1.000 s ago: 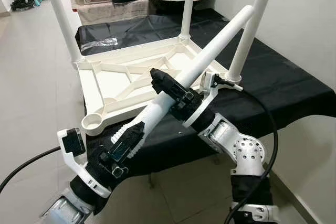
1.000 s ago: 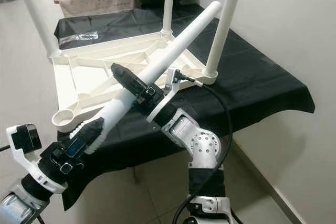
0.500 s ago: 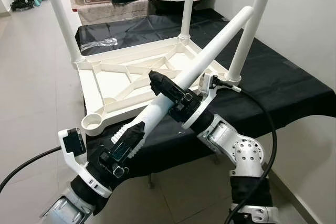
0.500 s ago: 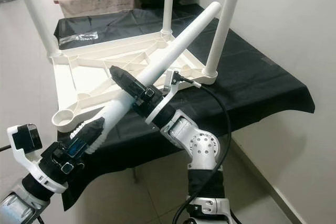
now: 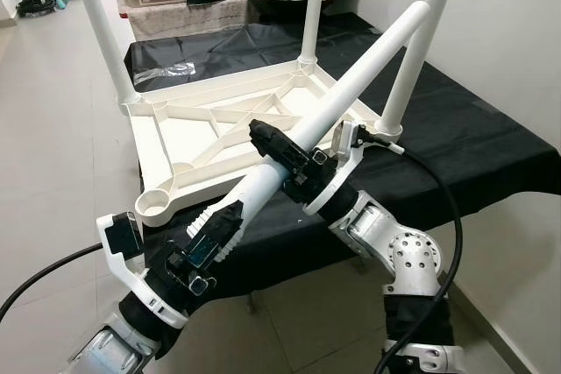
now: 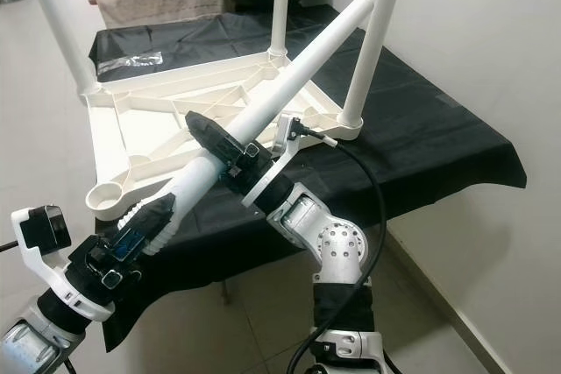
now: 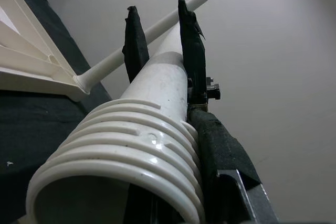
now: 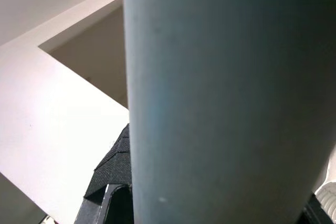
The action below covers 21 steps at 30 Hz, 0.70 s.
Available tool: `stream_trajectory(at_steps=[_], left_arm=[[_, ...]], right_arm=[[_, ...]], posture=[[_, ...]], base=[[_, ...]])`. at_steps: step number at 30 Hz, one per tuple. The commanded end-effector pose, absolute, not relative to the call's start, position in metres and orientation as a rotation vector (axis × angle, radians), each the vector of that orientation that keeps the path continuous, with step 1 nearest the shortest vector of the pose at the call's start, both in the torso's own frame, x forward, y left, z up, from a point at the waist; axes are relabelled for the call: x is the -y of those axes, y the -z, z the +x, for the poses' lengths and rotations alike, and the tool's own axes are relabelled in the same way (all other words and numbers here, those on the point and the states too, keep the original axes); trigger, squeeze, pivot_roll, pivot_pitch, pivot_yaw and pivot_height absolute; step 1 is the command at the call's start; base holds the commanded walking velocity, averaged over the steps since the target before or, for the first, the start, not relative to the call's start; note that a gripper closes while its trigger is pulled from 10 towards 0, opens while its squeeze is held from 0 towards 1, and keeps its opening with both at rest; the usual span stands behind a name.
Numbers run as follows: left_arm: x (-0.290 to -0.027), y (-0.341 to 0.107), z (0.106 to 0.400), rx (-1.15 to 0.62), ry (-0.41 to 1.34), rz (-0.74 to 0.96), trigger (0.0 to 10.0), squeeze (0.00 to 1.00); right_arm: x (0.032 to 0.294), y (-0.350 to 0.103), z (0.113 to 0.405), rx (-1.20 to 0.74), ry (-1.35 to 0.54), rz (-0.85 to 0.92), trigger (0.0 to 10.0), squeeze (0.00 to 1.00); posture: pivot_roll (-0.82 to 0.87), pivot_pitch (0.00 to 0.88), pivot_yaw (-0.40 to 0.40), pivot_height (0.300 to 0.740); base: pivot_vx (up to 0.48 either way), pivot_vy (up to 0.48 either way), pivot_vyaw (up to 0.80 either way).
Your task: Building children table
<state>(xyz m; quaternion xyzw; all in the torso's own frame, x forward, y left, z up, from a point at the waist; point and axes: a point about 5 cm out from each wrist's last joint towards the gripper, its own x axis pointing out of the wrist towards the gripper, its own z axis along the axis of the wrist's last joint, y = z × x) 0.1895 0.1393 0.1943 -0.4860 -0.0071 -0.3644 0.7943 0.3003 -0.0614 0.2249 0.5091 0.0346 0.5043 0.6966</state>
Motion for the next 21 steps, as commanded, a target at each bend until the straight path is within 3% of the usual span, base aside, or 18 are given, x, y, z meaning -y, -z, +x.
stream_trajectory(at_steps=[1,3,4,7,15,16,21], left_arm=[[-0.135,-0.192,0.189,-0.025,0.792,-1.048,10.0,0.00],[-0.135,-0.190,0.190,-0.040,0.784,-1.050,10.0,0.00],[-0.136,-0.188,0.190,-0.051,0.779,-1.058,10.0,0.98],[-0.138,-0.186,0.189,-0.061,0.779,-1.086,10.0,1.00],[-0.151,-0.176,0.187,-0.071,0.713,-1.053,10.0,1.00],[-0.153,-0.173,0.187,-0.082,0.696,-1.054,10.0,0.00],[-0.160,-0.160,0.181,-0.128,0.650,-1.067,10.0,0.00]], right_arm=[[0.057,-0.227,0.298,-0.082,-1.133,1.117,0.0,0.00],[0.056,-0.227,0.298,-0.082,-1.132,1.117,0.0,0.00],[0.056,-0.227,0.298,-0.082,-1.132,1.118,0.0,0.00],[0.056,-0.227,0.298,-0.081,-1.131,1.120,0.0,0.00],[0.059,-0.230,0.302,-0.061,-1.120,1.123,0.0,0.00],[0.060,-0.231,0.304,-0.053,-1.112,1.122,0.0,0.00],[0.070,-0.239,0.318,0.003,-1.043,1.112,0.0,0.00]], posture=[[0.01,0.103,-0.009,0.740],[0.01,0.103,-0.009,0.740],[0.01,0.103,-0.008,0.740],[0.01,0.104,-0.008,0.740],[0.01,0.098,-0.006,0.740],[0.02,0.094,-0.007,0.740],[0.02,0.079,-0.008,0.740]], base=[[0.000,0.000,0.00],[0.000,0.000,0.00],[0.000,0.000,0.00],[0.000,0.000,0.00],[0.000,0.000,0.00],[0.000,0.000,0.00],[0.000,0.000,0.00]])
